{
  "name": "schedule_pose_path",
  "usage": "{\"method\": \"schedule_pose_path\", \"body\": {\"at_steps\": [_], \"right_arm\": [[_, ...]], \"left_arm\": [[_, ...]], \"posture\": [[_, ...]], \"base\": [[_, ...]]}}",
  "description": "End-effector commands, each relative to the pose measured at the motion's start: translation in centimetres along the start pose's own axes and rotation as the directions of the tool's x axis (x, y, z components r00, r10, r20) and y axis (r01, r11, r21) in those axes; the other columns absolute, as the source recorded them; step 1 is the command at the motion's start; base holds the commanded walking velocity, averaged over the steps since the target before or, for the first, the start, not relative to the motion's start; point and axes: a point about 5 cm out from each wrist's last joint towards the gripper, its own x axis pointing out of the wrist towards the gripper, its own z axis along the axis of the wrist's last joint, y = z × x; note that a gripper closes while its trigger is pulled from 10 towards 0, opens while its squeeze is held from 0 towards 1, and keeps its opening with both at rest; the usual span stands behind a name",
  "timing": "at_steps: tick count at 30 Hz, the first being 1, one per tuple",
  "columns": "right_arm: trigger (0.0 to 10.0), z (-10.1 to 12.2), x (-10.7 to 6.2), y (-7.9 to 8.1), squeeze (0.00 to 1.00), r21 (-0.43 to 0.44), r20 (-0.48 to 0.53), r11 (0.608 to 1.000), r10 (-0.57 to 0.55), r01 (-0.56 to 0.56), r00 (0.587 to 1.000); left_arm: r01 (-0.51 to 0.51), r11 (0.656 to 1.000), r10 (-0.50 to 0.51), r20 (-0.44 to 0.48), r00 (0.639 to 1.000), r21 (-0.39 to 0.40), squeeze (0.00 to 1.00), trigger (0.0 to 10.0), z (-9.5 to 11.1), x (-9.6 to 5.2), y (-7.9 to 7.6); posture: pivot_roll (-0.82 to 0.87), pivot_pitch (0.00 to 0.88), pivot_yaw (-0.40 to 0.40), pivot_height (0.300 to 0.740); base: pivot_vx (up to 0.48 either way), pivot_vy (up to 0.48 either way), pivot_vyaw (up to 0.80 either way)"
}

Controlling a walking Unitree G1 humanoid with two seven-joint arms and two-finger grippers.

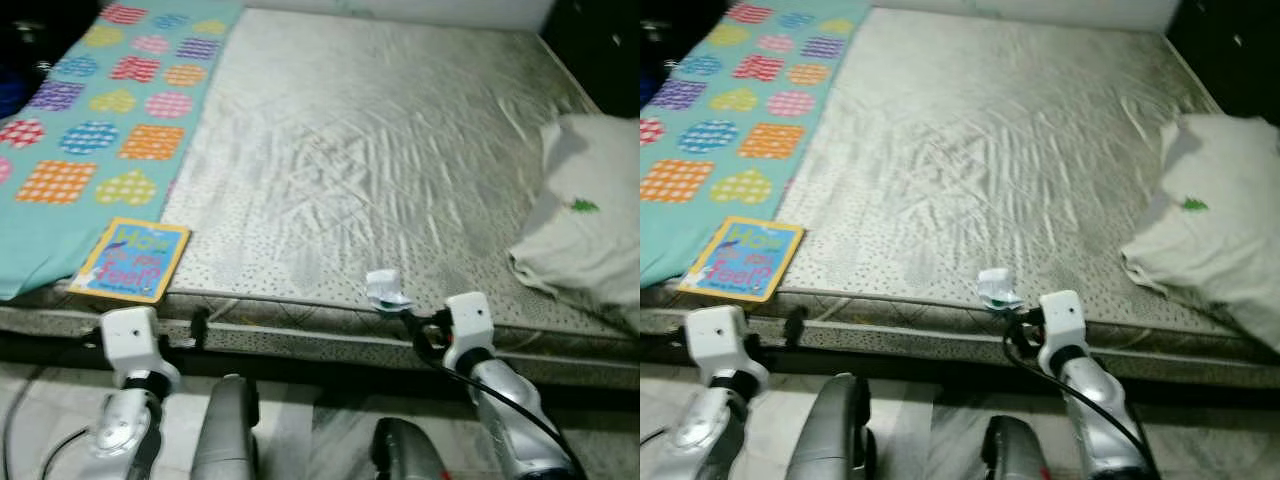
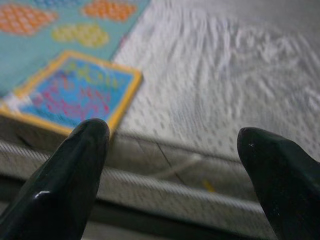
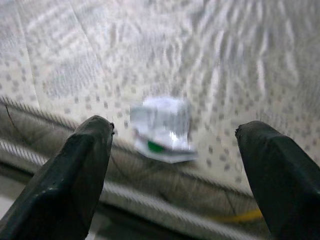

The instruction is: Clean up the room

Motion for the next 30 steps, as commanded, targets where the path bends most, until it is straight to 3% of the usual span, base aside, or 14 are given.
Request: {"method": "schedule_pose_path", "body": {"at_steps": [1, 8, 18, 30], "right_arm": [[10.0, -1.04, -0.56, -0.63, 0.00, 0.005, -0.034, 1.000, -0.023, 0.023, 0.999], [10.0, -0.97, -0.34, -0.62, 0.00, 0.005, -0.029, 1.000, -0.026, 0.027, 0.999], [10.0, -1.05, -0.18, -0.52, 0.00, 0.012, -0.021, 1.000, -0.027, 0.028, 0.999], [10.0, -0.95, 0.07, -0.28, 0.00, 0.011, -0.011, 1.000, -0.017, 0.017, 1.000]], "left_arm": [[0.008, 1.000, -0.008, 0.004, 1.000, -0.006, 0.00, 10.0, 0.04, 0.05, -0.44], [0.021, 1.000, -0.021, 0.010, 1.000, -0.012, 0.00, 10.0, 0.15, 0.28, -0.53], [0.038, 0.999, -0.038, 0.013, 0.999, -0.016, 0.00, 10.0, 0.24, 0.54, -0.71], [0.100, 0.994, -0.099, 0.028, 0.995, -0.044, 0.00, 10.0, 0.39, 0.73, -1.22]], "posture": [[0.02, 0.180, -0.074, 0.620], [0.02, 0.173, -0.069, 0.620], [0.02, 0.156, -0.062, 0.565], [0.02, 0.141, -0.058, 0.565]], "base": [[0.000, 0.000, 0.00], [0.000, 0.000, 0.00], [0.000, 0.000, 0.00], [0.000, 0.000, 0.00]]}}
